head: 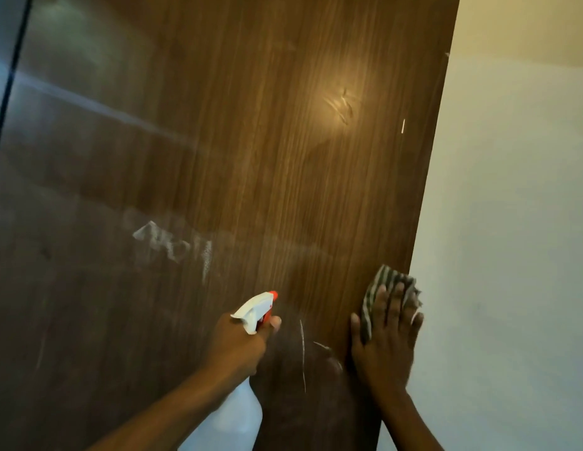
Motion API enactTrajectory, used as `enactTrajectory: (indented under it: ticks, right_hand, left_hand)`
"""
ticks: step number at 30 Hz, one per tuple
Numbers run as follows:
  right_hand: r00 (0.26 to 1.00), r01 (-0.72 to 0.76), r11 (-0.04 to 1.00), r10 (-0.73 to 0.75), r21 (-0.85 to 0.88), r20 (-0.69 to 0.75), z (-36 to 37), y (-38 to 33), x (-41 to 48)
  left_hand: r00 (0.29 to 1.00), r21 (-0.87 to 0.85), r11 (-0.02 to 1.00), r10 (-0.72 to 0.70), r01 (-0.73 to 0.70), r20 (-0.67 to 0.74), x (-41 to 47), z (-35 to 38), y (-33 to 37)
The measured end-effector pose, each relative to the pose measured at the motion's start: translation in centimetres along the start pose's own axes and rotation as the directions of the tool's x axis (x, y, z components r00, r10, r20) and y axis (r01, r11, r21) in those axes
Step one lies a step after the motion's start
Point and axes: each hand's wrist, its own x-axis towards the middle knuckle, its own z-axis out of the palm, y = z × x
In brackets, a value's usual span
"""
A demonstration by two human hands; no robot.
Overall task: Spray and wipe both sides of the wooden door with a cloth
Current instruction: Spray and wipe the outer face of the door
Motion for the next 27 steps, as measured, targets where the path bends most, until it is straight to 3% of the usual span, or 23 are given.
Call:
enactTrajectory:
  ticks: [3,6,9,11,13,16,18,22,25,27]
  right_hand:
    - [0.999,0.047,0.997,-0.046,0.054,-0.009,0.3,-5.4,5.4]
    - [0.958,0.279,0.960,-0.276,-0.033,0.073,2.6,-10.6,4.4]
    - [0.884,0.464,0.882,-0.455,-0.088,0.105,4.3,-9.5,-0.7]
    - [0.881,0.471,0.873,-0.461,-0.125,0.103,4.3,-7.2,-2.9]
    - [0.935,0.353,0.929,-0.345,-0.116,0.081,3.4,-6.0,-3.0]
    - [0.996,0.089,0.996,-0.090,-0.028,-0.018,2.3,-9.5,1.3]
    - [0.998,0.045,0.998,-0.043,0.037,-0.043,1.9,-13.8,4.7]
    - [0.968,0.250,0.968,-0.250,-0.027,0.007,4.0,-19.1,5.2]
    - [0.898,0.439,0.894,-0.433,-0.093,0.077,5.2,-17.8,0.3]
    - [0.898,0.439,0.890,-0.431,-0.126,0.089,4.9,-15.4,-1.9]
  left_hand:
    - [0.999,-0.141,0.989,-0.048,0.046,-0.014,0.4,-0.7,0.2]
    - [0.998,-0.125,0.992,-0.020,0.013,-0.054,1.4,-2.1,-0.4]
    - [0.996,-0.126,0.992,-0.004,-0.007,-0.084,1.6,-4.0,-0.9]
    - [0.996,-0.123,0.992,-0.018,0.006,-0.090,1.8,-5.9,-1.0]
    - [0.995,-0.118,0.993,-0.036,0.024,-0.096,2.3,-7.7,-1.4]
    - [0.993,-0.107,0.994,-0.041,0.029,-0.115,3.3,-10.3,-1.8]
    - [0.993,-0.074,0.997,-0.018,0.009,-0.117,4.0,-11.3,-1.9]
    - [0.992,-0.022,0.999,0.026,-0.028,-0.122,5.1,-12.9,-1.7]
    - [0.992,0.002,0.999,0.048,-0.049,-0.117,5.4,-14.0,-1.5]
    - [0.992,0.016,0.998,0.059,-0.057,-0.113,5.4,-14.8,-1.3]
